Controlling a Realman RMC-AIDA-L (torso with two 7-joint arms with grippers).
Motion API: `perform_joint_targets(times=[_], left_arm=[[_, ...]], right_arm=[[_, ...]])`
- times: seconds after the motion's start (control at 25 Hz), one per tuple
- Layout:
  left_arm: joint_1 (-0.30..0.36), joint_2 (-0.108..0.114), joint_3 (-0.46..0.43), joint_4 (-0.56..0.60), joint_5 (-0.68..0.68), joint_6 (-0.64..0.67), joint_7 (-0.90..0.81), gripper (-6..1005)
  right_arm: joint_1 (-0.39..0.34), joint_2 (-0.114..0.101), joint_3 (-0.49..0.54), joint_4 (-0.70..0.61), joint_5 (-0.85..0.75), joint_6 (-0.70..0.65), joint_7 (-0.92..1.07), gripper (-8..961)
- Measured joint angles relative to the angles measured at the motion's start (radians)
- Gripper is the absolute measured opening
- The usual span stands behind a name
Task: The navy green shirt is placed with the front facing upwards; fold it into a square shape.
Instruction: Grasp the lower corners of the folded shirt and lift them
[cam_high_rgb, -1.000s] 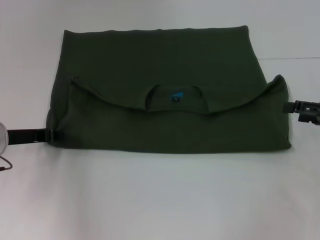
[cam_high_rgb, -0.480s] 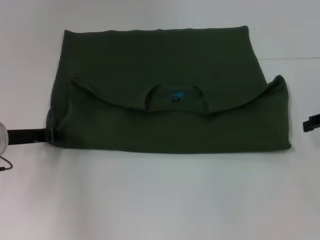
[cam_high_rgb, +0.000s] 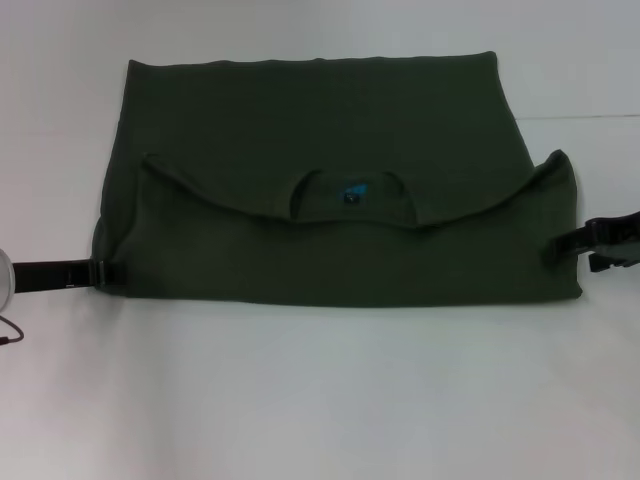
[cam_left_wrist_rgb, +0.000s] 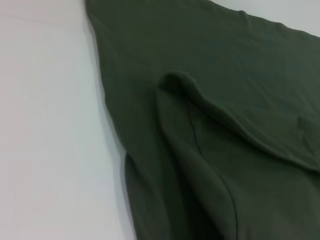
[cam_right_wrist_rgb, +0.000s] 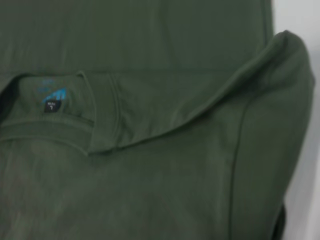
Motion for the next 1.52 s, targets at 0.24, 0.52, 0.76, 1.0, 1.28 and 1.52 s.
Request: perform_joint_targets(times=[0.24,0.52,0.76,1.0,1.28,1.52], left_arm=[[-0.001,0.0,-0.007,-0.001,0.0,0.0,0.003,28],[-0.005,0.0,-0.007,-0.003,0.0,0.001,0.004,29],[-0.007,0.0,-0.007,-0.002,0.0,0.004,0.001,29],[-0.007,0.0,-0.007,-0.003,0.0,0.004,0.001,29],[-0.007,0.0,-0.007,-0.003,0.0,0.005,0.0,28],[-0.007,0.0,-0.007,-0.001,0.0,0.006,-0.004,28]], right_arm=[[0.016,0.022,-0.023,0.041,-0.002,0.062,-0.001,815],[0.024,0.03,-0.044,0.07,-0.003,0.092,0.004,812],[0.016,0.049,-0.046,0.019,0.0,0.081,-0.005,739],[0.014,0.051,-0.048,0.017,-0.003,0.078,-0.004,498],[0.014,0.048,-0.049,0.019,-0.005,0.072,-0.005,367],[0.013,0.044,-0.049,0.009,-0.006,0.053,-0.006,193]])
